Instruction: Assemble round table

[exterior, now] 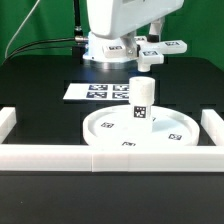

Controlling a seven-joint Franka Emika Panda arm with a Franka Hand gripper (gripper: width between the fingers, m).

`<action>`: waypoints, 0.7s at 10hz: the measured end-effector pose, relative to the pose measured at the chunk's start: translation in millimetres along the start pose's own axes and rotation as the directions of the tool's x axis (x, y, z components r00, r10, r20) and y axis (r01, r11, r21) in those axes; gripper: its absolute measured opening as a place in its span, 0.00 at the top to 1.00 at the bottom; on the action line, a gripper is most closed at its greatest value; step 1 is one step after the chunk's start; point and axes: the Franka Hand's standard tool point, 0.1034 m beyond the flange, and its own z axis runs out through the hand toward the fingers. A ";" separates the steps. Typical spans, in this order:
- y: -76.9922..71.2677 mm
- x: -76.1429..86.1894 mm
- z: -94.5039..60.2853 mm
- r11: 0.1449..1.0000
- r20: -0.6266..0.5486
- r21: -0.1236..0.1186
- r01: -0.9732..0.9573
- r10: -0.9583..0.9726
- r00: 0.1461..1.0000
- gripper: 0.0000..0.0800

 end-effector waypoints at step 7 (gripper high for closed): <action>8.9 1.4 11.4 0.998 -0.021 -0.037 0.044 -0.045 0.999 0.45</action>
Offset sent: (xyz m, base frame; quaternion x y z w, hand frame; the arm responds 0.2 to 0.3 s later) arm -0.0069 -0.0013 -0.0063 -0.0354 0.0450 -0.0397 0.9976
